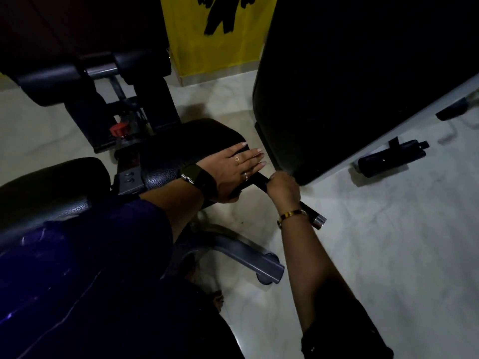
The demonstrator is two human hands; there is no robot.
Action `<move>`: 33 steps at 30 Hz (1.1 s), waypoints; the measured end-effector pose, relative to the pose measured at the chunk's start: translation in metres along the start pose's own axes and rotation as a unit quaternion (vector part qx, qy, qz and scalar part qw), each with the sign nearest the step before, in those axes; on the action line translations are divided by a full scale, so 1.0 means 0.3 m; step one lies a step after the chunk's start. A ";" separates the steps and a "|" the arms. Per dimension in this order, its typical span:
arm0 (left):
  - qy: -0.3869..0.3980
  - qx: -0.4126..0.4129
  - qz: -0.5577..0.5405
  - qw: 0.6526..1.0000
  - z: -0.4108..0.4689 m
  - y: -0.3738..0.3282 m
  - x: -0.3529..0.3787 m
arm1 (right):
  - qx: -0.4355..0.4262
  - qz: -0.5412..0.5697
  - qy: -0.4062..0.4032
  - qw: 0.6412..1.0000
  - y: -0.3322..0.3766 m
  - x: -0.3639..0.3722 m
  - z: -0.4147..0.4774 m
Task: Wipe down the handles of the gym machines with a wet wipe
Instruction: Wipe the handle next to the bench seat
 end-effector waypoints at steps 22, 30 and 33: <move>-0.009 0.002 0.023 1.000 -0.005 -0.010 -0.011 | -0.336 -0.202 -0.220 0.893 0.014 0.077 -0.233; -0.003 0.003 0.023 1.000 -0.006 -0.006 -0.014 | -0.230 0.100 -0.260 0.932 0.054 -0.044 -0.164; 0.005 0.007 0.023 1.000 -0.007 -0.004 -0.011 | -0.081 0.403 -0.221 0.884 -0.058 -0.060 -0.148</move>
Point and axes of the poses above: each hand's wrist, its own z-axis towards the middle knuckle, its own x-axis out of the palm, y = z × x, the point moved 9 cm from there along z, towards the middle knuckle, and after that the axes turned 6 degrees about -x, right-handed, at the moved point
